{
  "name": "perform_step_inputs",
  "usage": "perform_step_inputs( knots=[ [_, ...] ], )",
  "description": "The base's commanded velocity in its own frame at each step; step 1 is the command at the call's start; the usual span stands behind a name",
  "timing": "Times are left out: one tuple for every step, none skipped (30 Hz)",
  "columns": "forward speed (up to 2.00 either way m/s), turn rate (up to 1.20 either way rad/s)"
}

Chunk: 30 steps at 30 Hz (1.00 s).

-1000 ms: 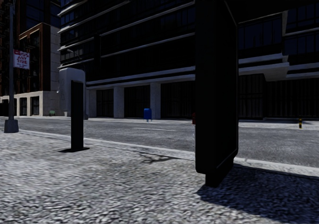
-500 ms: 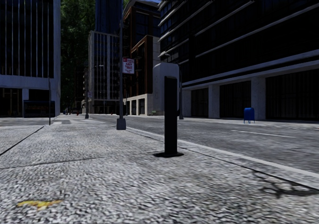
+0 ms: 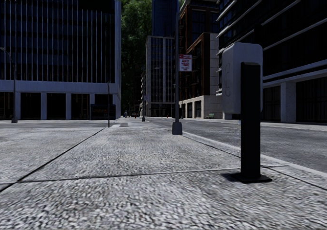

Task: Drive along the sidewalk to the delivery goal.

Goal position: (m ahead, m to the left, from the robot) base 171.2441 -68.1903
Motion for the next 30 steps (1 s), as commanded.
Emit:
perform_step_inputs(
  knots=[
    [1.64, 0.0],
    [1.64, 0.0],
    [1.64, 0.0],
    [1.64, 0.0],
    [1.64, 0.0],
    [1.64, 0.0],
    [1.64, 0.0],
    [2.0, 0.0],
    [2.0, 0.0],
    [2.0, 0.0],
    [2.0, 0.0],
    [2.0, 0.0],
    [2.0, 0.0],
    [2.0, 0.0],
    [2.0, 0.06],
    [2.0, 0.17],
    [2.0, 0.17],
    [2.0, 0.23],
    [2.0, 0.25],
    [2.0, 0.27],
    [2.0, 0.32],
    [2.0, 0.32],
    [2.0, 0.34],
    [2.0, 0.36],
    [2.0, 0.38],
    [2.0, 0.44],
    [2.0, 0.46],
    [2.0, 0.46],
    [2.0, 0.47],
    [2.0, 0.47]
  ],
)
